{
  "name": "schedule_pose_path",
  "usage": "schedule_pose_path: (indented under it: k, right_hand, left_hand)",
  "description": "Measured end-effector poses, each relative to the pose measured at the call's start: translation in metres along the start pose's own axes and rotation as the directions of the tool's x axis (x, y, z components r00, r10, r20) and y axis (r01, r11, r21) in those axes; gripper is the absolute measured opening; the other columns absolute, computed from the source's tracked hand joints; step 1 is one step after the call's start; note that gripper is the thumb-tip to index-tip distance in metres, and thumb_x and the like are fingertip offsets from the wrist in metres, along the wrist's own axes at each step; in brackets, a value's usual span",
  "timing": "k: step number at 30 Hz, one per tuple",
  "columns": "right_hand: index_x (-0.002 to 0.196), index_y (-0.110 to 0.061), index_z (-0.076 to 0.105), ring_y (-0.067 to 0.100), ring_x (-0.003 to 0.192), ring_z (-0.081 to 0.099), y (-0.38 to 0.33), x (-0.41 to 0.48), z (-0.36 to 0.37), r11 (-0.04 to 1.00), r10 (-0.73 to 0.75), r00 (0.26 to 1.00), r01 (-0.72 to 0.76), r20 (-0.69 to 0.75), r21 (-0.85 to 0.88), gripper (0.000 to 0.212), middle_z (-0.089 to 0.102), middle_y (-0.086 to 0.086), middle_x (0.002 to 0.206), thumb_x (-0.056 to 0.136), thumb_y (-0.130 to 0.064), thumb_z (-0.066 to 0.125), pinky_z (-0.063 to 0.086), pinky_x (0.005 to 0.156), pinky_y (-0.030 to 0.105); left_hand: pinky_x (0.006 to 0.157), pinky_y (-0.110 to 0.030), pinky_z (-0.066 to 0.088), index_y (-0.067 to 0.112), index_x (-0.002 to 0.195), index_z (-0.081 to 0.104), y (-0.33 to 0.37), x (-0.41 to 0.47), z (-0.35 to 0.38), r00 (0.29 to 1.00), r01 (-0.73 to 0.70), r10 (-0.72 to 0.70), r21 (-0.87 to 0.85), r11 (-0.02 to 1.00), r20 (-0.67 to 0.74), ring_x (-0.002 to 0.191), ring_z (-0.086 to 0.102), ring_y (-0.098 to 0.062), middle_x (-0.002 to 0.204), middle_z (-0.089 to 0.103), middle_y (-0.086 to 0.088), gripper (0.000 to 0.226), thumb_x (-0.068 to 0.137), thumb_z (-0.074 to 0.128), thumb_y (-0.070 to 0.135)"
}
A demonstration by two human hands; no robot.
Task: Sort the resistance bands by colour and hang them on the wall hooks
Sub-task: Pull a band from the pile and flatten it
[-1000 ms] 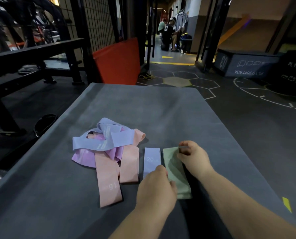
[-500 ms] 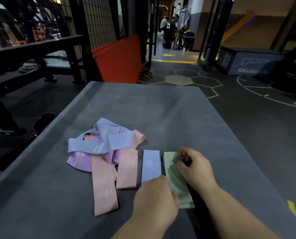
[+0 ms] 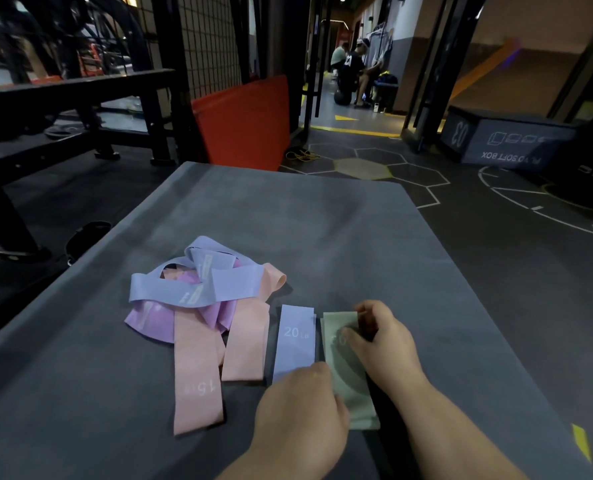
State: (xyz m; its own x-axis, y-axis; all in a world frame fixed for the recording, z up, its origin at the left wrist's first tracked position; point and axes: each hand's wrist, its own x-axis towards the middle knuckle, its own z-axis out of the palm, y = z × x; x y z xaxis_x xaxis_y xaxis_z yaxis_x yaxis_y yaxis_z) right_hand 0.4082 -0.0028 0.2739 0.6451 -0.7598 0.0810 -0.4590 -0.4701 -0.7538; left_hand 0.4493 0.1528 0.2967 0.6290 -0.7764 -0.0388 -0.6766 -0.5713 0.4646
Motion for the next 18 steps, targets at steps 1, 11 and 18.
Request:
schedule_pose_path:
  k: [1,11,18]
  right_hand:
    - [0.108,-0.03,0.054,-0.002,0.077,0.054,-0.0002,0.0002,0.0007,1.0,-0.002,1.0,0.002,0.002,-0.014,0.031,0.057,-0.019,0.085,0.083,-0.023,0.07,0.036,0.062,0.006]
    - [0.112,-0.029,0.059,0.008,0.091,0.056,0.0043,0.0049,0.0048,1.0,-0.007,1.0,0.007,-0.022,0.03,0.024,0.06,-0.014,0.096,0.089,-0.021,0.062,0.039,0.077,0.019]
    - [0.091,-0.041,0.051,0.006,0.082,0.059,0.0056,0.0006,0.002,0.989,0.02,0.994,-0.004,-0.108,0.145,0.027,0.063,-0.011,0.091,0.089,-0.016,0.061,0.041,0.066,0.017]
  left_hand:
    - [0.067,-0.028,0.034,0.025,0.089,0.039,0.0002,-0.0003,-0.0004,1.0,0.002,-0.002,0.0,1.0,0.001,0.079,0.044,-0.018,0.083,0.044,0.005,0.01,0.091,0.04,0.035]
    - [0.068,-0.028,0.034,0.024,0.088,0.037,0.0021,-0.002,-0.0012,0.999,0.023,-0.023,0.011,1.0,0.023,0.096,0.056,-0.021,0.095,0.055,0.003,0.011,0.091,0.041,0.034]
    - [0.067,-0.028,0.035,0.026,0.089,0.036,0.0021,-0.002,0.0027,1.0,0.007,-0.006,0.015,1.0,-0.015,0.084,0.048,-0.017,0.086,0.045,0.006,0.013,0.094,0.039,0.038]
